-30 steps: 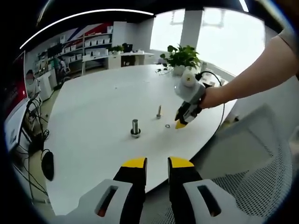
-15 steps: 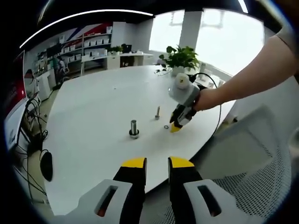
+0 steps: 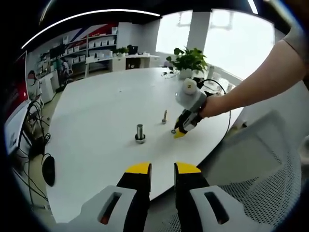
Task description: Place the washer onto the threaded stud by aligning its center hole with the stud, sliding it down to the base, and recovering from edge contact or off-axis alignment until the washer reaches the visible bottom stop.
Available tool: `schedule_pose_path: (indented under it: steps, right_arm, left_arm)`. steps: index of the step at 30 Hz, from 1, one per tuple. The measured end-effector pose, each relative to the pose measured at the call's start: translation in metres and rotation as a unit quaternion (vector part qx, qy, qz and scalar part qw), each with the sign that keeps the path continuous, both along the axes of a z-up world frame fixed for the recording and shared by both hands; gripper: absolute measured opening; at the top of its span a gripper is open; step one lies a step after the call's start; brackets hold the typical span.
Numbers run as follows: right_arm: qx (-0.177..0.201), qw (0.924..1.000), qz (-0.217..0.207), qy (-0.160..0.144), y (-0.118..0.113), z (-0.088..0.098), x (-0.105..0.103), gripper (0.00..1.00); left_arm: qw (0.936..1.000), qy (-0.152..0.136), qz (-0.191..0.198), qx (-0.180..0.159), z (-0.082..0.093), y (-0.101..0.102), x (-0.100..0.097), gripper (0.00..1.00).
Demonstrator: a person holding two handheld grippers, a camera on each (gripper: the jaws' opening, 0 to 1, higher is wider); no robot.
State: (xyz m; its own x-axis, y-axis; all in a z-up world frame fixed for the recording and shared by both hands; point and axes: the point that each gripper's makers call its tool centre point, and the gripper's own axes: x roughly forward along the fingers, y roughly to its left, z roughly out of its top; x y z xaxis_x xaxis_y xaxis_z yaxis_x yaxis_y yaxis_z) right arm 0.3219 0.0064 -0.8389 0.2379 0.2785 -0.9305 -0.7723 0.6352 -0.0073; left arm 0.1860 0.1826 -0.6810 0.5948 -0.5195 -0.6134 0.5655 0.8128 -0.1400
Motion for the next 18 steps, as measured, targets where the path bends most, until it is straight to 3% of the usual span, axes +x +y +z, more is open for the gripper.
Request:
schedule_pose_path:
  steps: [5,8,18]
  right_arm:
    - [-0.026,0.9988,0.038,0.020,0.0007,0.0000,0.0014,0.26]
    - [-0.046,0.9946,0.087,0.032,0.0005,-0.0019,0.0013,0.25]
    - [-0.075,0.9847,0.152,0.039,0.0022,-0.0026,-0.0005,0.15]
  left_arm:
    - [1.0000,0.002,0.002,0.002,-0.0008,0.0010,0.0001,0.16]
    - [1.0000,0.003,0.002,0.005,-0.0016,0.0014,0.0000,0.15]
    - [0.9999,0.005,0.004,0.009,-0.0027,0.0024,0.0006,0.15]
